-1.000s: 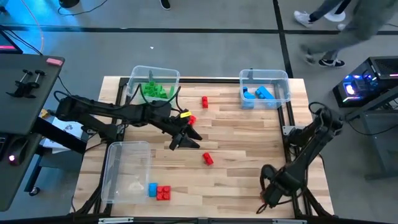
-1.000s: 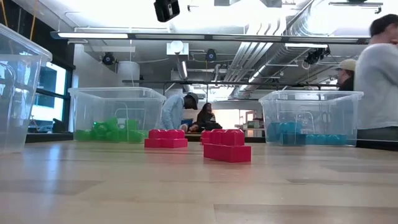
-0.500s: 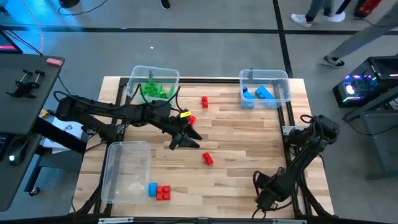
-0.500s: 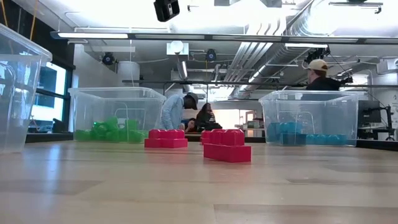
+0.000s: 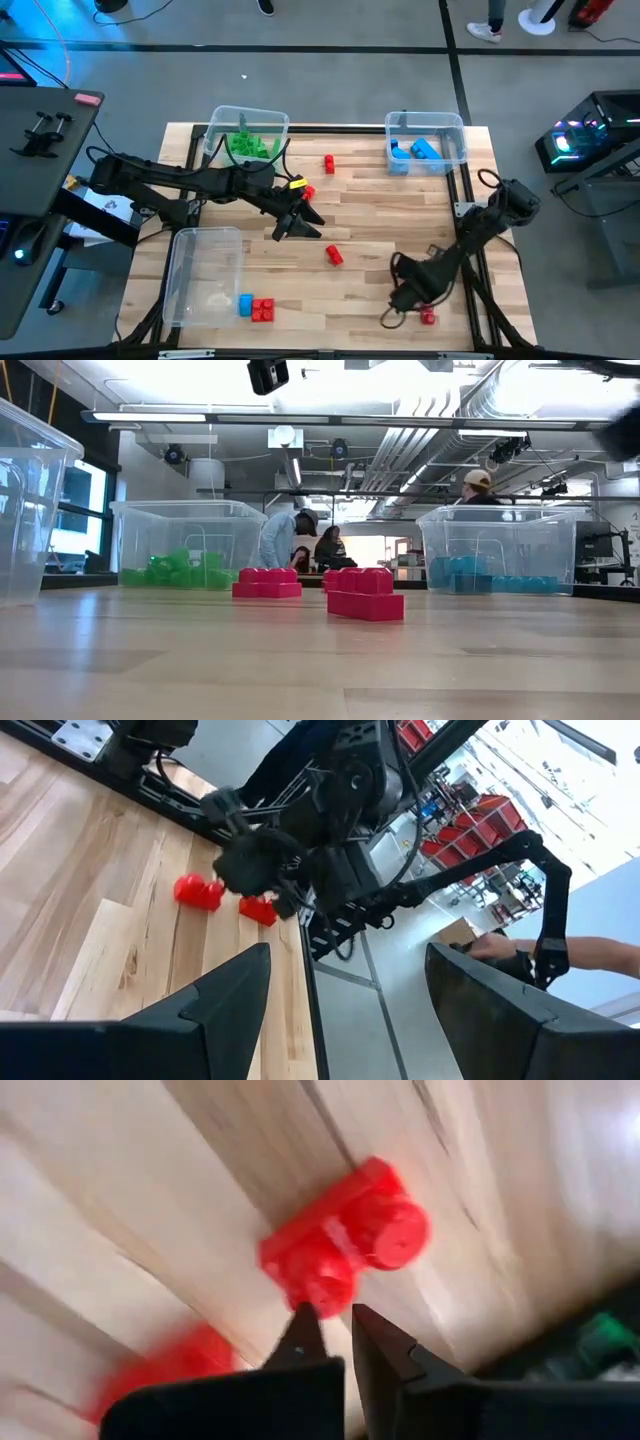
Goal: Sort blocks
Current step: Put the red game piece into the bottom transparent bin
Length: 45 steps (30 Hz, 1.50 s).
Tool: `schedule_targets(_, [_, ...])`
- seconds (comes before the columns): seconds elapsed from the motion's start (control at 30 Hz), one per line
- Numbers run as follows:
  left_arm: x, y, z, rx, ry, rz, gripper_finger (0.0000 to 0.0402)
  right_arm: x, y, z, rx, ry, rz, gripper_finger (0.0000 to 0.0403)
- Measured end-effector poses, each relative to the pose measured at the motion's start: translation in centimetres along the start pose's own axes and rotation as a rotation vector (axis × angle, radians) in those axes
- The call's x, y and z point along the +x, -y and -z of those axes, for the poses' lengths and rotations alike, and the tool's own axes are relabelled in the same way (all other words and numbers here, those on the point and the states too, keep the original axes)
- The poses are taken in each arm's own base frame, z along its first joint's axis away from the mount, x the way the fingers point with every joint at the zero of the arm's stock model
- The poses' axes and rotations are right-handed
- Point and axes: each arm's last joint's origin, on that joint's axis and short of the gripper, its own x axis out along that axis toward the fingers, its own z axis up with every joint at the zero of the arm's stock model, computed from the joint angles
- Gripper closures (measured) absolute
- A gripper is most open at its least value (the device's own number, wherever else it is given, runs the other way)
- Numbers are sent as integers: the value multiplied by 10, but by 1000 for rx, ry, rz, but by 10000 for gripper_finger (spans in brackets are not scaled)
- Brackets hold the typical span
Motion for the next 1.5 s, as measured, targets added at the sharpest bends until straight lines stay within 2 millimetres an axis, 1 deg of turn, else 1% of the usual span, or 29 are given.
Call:
schedule_targets(0.17, [0,0,1,-1,-3,0,149,-4,-11,-24,9,109,-170,403])
schedule_targets(0.33, [1,3,3,2,-15,11,149,-7,-17,-27,1,141,-228,403])
schedule_targets(0.43, [2,4,4,4,-17,15,149,-17,-17,-27,46,170,-178,403])
schedule_targets(0.5, [2,5,3,6,-13,18,149,-34,-16,-26,89,227,-174,403])
schedule_targets(0.57, [2,4,3,6,-11,16,149,-51,-15,-25,148,257,-207,403])
schedule_targets(0.6, [1,3,2,6,-8,13,149,-56,-15,-24,199,252,-224,403])
schedule_targets(0.73, [0,0,-1,35,1,3,149,-61,-19,-21,488,214,-293,402])
schedule_targets(0.83, [-2,-3,-3,56,-5,15,149,-50,-19,-15,711,180,-271,401])
schedule_targets(0.9, [-3,-4,-4,59,-23,50,149,-40,-19,-12,815,167,-266,390])
schedule_targets(0.97, [-4,-5,-5,58,-40,77,149,-32,-17,-9,885,165,-256,370])
schedule_targets(1.07, [-6,-7,-7,57,-49,93,149,-21,-13,-7,968,163,-215,325])
schedule_targets(1.17, [-7,-7,-9,63,-49,119,149,-15,-10,-11,997,172,-216,275])
schedule_targets(1.3, [-7,-7,-9,65,-48,122,149,-5,-11,-22,946,148,-273,215])
schedule_targets(1.4, [-6,-6,-8,66,-51,125,149,7,-5,-26,968,117,-254,189])
schedule_targets(1.5, [-4,-2,-5,67,-66,137,149,19,-1,-27,985,95,-248,182])
